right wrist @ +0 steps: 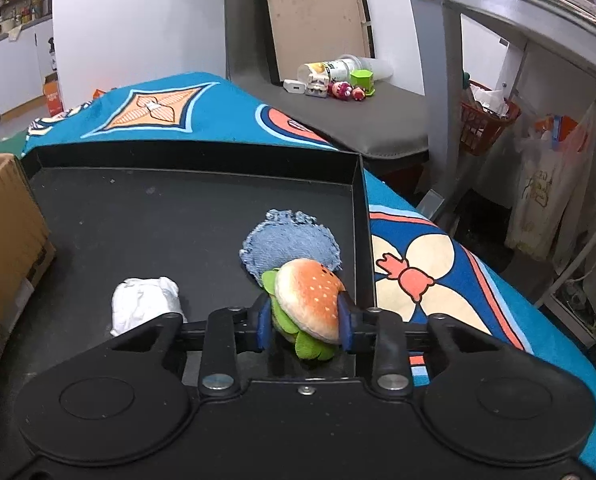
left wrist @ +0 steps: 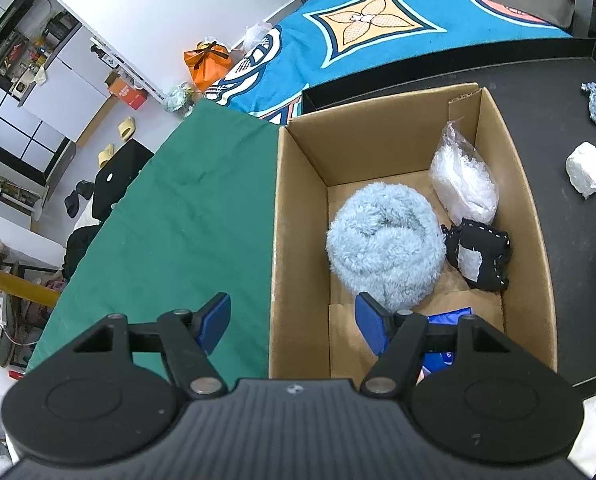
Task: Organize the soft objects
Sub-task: 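Move the right gripper to the burger plush and close on it, then lift the burger plush with the right gripper and carry it into the box, then open the right gripper and move it back over the tray, then lower the right gripper onto the white cloth bundle and close it, then lift the white cloth bundle with the right gripper and carry it over the box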
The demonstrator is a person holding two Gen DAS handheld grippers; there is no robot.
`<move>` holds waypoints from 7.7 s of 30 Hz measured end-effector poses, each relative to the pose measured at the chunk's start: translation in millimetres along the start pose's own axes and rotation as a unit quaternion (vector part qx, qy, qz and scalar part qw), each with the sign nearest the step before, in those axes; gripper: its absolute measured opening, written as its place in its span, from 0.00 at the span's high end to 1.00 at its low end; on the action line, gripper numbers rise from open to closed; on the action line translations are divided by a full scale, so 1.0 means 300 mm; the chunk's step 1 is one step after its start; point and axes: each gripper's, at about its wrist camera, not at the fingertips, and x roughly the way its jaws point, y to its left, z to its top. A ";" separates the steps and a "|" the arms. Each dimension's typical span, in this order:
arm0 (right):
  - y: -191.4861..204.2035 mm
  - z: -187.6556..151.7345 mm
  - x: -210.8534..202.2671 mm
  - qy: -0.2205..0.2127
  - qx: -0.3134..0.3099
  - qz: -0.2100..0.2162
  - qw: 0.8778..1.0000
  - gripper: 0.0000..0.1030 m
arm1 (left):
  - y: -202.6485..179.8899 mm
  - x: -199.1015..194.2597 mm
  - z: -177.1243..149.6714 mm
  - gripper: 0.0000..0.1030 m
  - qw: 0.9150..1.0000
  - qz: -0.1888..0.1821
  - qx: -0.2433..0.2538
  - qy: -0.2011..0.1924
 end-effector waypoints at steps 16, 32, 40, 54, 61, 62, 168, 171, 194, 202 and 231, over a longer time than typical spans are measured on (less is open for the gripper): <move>0.003 0.021 -0.122 -0.011 0.015 0.023 1.000 0.73 | 0.040 -0.033 -0.025 0.35 0.999 -0.014 -0.019 -0.022; 0.093 0.083 -0.283 -0.030 0.009 0.062 0.998 0.73 | 0.090 -0.055 -0.054 0.35 0.998 -0.026 -0.043 -0.038; 0.167 0.130 -0.337 -0.047 0.004 0.082 0.995 0.73 | 0.132 -0.042 -0.068 0.38 0.996 -0.048 -0.060 -0.041; 0.330 0.191 -0.412 -0.063 -0.013 0.112 0.992 0.73 | 0.166 0.012 -0.094 0.57 0.994 -0.078 -0.074 -0.015; 0.421 0.207 -0.419 -0.055 -0.020 0.130 0.990 0.73 | 0.176 0.049 -0.100 0.64 0.993 -0.086 -0.075 0.012; 0.433 0.208 -0.420 -0.053 -0.019 0.134 0.989 0.73 | 0.176 0.054 -0.098 0.66 0.993 -0.086 -0.076 0.017; 0.102 -0.028 -0.023 0.028 0.053 0.110 0.992 0.60 | -0.039 0.012 -0.014 0.48 0.999 0.019 0.037 0.026; 0.098 -0.026 -0.037 0.027 0.052 0.108 0.992 0.61 | -0.027 0.004 -0.018 0.48 0.999 0.016 0.032 0.020; 0.224 0.083 -0.252 -0.015 0.017 0.143 0.990 0.61 | 0.070 -0.014 -0.050 0.48 0.999 -0.030 -0.024 -0.011; 0.310 0.118 -0.312 -0.025 -0.001 0.147 0.989 0.61 | 0.112 -0.001 -0.068 0.48 0.997 -0.057 -0.042 -0.013; 0.558 0.241 -0.364 -0.034 -0.085 0.170 0.981 0.60 | 0.160 0.048 -0.089 0.89 0.992 -0.101 -0.072 0.013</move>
